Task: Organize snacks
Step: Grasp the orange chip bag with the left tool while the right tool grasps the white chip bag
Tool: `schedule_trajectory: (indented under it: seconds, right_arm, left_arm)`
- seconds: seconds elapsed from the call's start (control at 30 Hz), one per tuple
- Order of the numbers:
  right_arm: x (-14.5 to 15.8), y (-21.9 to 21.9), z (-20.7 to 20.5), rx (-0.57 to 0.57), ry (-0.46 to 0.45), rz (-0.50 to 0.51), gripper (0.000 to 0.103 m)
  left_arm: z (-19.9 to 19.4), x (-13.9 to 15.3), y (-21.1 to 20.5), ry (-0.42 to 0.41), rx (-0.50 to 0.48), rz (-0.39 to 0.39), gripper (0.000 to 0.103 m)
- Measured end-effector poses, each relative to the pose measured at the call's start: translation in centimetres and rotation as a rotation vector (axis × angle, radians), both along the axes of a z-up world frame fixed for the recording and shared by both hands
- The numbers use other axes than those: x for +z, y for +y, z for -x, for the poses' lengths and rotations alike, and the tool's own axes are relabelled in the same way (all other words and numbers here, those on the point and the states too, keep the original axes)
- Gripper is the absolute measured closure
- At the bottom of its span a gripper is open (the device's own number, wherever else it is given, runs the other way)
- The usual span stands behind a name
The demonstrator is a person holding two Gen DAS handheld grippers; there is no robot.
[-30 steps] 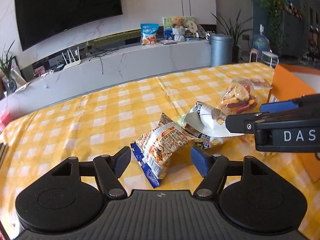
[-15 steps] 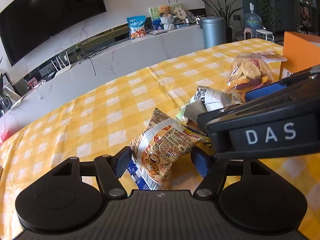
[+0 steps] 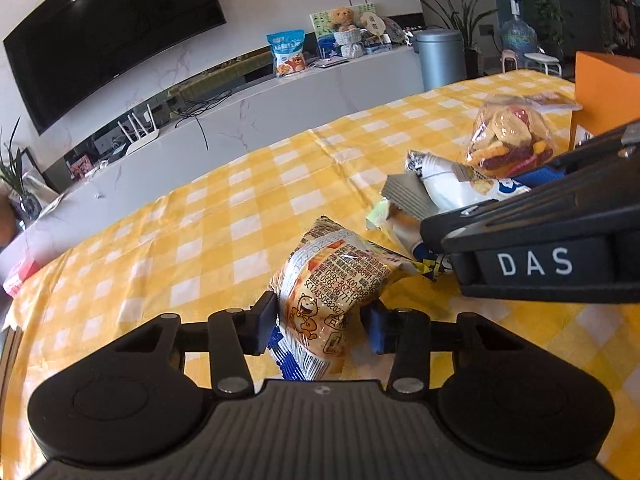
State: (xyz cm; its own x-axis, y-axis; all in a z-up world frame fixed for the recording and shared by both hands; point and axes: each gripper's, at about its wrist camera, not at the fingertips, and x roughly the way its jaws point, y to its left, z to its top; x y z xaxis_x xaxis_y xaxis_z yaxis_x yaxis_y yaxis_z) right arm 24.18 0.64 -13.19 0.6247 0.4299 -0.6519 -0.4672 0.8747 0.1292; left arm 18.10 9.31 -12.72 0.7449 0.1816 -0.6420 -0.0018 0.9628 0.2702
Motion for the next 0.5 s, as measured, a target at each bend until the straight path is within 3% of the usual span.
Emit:
schedule_trajectory:
  seconds: [0.23, 0.5]
  right_arm:
    - [1.4, -0.8, 0.8, -0.006, -0.009, -0.024, 0.068]
    - [4.5, -2.6, 3.5, -0.008, -0.064, -0.078, 0.071]
  left_arm:
    - [1.3, 2.0, 0.5, -0.04, 0.049, 0.081, 0.052]
    - [4.2, 5.8, 1.2, -0.081, 0.153, 0.251, 0.053]
